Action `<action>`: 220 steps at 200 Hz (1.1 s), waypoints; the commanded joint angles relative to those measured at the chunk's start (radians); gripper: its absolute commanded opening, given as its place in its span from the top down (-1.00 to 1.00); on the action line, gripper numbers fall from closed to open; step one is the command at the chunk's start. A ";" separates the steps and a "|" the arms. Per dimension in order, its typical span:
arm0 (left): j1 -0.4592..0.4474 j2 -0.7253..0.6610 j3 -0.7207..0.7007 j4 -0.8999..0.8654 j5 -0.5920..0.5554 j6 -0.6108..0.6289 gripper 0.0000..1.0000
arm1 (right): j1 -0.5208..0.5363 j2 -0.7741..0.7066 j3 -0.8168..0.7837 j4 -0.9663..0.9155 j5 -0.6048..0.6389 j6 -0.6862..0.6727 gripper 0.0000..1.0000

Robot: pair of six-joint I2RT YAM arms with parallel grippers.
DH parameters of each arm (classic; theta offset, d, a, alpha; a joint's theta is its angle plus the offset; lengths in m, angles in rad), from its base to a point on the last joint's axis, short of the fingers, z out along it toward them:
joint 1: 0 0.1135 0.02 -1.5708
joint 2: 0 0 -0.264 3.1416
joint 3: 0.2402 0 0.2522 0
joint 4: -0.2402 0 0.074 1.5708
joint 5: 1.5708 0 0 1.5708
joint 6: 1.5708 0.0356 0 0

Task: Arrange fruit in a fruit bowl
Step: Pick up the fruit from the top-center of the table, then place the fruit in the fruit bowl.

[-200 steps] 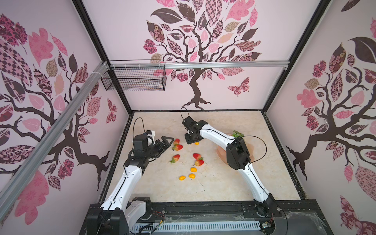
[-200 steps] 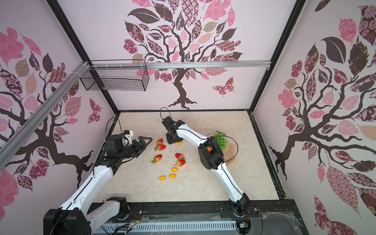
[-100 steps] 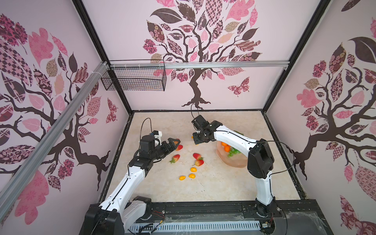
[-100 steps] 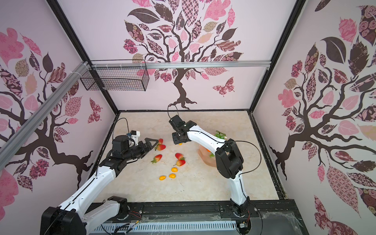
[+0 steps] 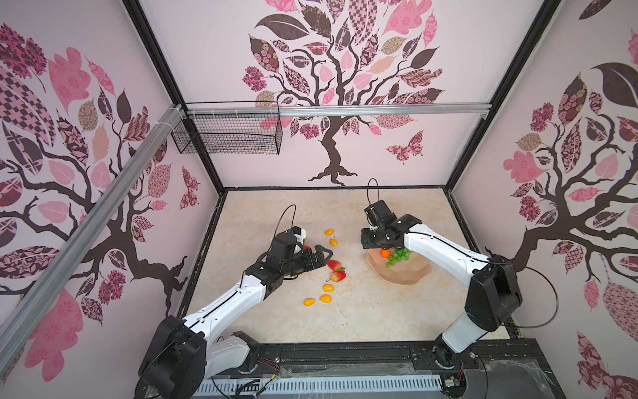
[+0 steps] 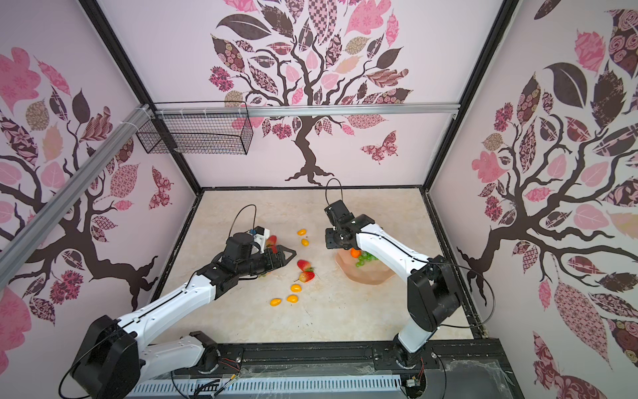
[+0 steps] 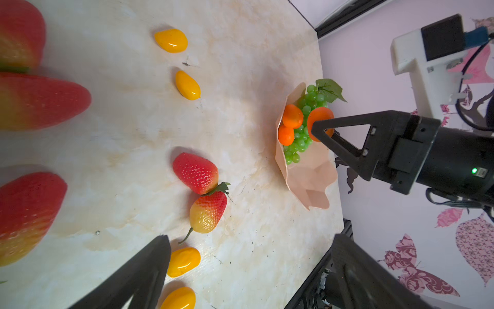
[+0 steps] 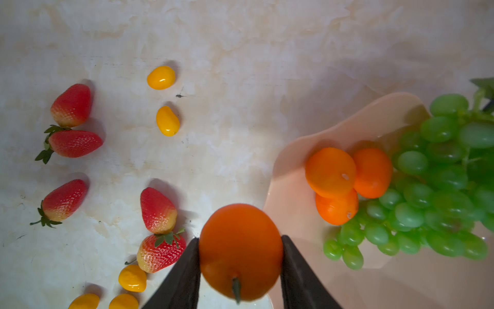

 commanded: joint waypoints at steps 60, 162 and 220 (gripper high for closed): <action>-0.164 0.153 0.161 0.066 -0.077 0.028 -0.96 | -0.070 -0.123 -0.169 0.035 -0.015 0.000 0.04; -0.216 0.209 0.195 0.077 -0.082 0.027 -0.96 | -0.084 -0.014 -0.197 0.064 -0.027 0.006 0.03; -0.218 0.226 0.219 0.071 -0.070 0.031 -0.96 | -0.086 0.060 -0.174 0.030 0.017 0.007 0.02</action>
